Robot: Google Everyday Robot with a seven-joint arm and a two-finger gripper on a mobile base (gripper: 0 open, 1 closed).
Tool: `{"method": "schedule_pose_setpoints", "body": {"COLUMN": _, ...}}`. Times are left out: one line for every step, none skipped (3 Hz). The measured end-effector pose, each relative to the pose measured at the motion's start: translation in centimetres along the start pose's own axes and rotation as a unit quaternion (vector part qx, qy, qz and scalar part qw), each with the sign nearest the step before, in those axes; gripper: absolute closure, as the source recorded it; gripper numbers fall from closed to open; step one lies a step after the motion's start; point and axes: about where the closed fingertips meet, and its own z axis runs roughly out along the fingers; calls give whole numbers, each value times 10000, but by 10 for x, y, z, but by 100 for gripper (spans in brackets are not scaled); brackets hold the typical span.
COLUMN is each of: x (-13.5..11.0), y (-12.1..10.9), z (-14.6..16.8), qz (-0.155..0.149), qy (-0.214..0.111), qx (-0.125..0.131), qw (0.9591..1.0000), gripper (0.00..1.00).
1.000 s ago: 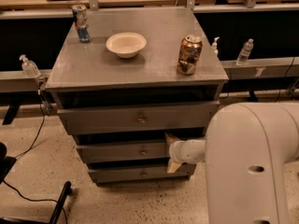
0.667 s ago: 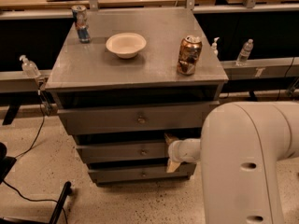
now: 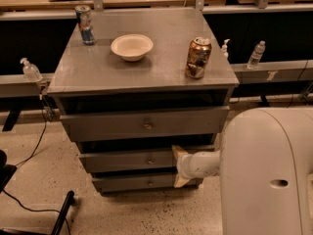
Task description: Open middle drawer
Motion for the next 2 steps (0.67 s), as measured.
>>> {"method": "schedule_pose_setpoints", "body": {"x": -11, "y": 17, "z": -5, "qz": -88, "qy": -40, "qx": -203, "qw": 9997, "gripper": 31}}
{"method": "schedule_pose_setpoints", "body": {"x": -13, "y": 20, "z": -7, "qz": -88, "qy": -63, "qx": -221, "qw": 9997, "gripper": 31}}
